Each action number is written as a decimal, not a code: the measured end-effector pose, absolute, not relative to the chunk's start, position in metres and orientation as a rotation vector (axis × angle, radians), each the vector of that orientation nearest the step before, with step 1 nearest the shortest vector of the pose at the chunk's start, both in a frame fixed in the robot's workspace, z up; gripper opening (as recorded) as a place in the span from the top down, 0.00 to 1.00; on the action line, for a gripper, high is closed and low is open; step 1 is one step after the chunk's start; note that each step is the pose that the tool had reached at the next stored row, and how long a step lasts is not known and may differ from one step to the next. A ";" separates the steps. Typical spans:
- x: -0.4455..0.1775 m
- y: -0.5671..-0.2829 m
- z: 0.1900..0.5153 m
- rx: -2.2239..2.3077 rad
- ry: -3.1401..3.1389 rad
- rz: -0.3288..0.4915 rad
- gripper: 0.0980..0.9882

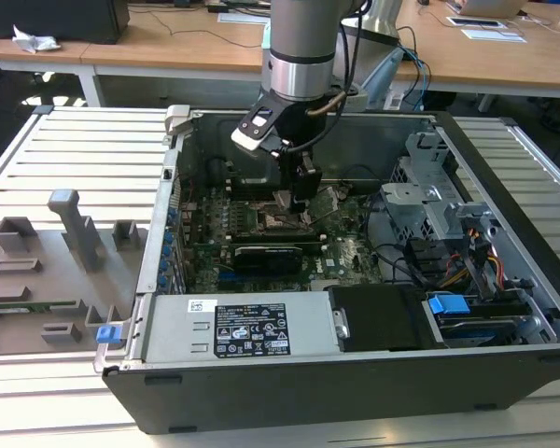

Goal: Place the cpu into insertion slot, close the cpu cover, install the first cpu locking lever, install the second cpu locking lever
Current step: 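Place the cpu into insertion slot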

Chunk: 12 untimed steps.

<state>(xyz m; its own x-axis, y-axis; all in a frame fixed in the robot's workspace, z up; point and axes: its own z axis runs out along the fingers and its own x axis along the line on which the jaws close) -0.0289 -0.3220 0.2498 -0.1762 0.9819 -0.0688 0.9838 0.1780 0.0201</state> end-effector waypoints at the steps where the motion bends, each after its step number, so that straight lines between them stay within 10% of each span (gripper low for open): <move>1: -0.029 -0.322 0.250 1.996 2.340 -0.046 0.50; 12: -0.029 -0.322 0.250 2.153 2.198 -0.054 0.50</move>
<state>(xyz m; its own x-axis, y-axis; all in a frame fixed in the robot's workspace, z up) -0.0289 -0.3220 0.2498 -0.0200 0.9973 -0.0701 0.9996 0.0214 0.0199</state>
